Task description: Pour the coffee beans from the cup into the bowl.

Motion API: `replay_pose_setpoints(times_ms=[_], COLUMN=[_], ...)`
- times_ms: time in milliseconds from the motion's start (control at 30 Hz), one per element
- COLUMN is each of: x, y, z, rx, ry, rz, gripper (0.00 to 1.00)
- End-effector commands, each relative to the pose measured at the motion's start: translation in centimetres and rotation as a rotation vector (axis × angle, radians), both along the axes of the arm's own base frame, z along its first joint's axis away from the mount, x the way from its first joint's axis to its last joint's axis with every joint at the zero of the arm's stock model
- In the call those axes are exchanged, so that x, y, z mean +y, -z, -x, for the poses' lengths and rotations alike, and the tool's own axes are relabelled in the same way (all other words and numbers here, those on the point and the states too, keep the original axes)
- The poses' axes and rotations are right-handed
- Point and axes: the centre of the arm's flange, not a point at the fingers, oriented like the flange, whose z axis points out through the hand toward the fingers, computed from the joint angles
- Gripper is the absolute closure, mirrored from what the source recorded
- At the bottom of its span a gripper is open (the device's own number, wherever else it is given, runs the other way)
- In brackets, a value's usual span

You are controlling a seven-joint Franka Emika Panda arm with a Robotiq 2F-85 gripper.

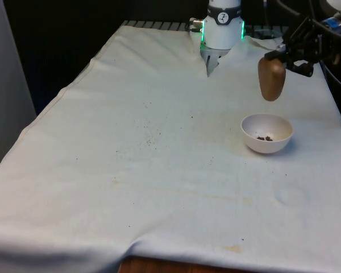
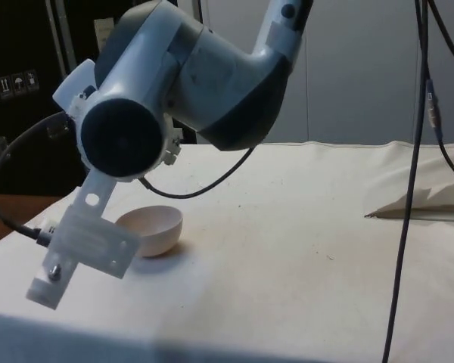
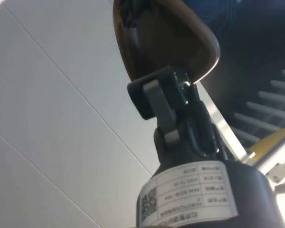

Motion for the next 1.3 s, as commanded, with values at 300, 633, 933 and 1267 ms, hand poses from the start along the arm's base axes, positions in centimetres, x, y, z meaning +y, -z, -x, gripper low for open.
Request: replay_pose_setpoints(times_ms=[300, 633, 933, 1267], x=[0.7, 1.3, 1.6, 1.6], y=[0.4, 1.2, 1.6, 1.6], z=[0.6, 0.9, 1.2, 1.2], rx=[-0.01, -0.024, -0.043, -0.056], ry=[-0.015, -0.017, -0.027, -0.031], rz=[0.068, 0.145, 0.21, 0.227], gripper=[1.0, 1.0, 1.0, 1.0])
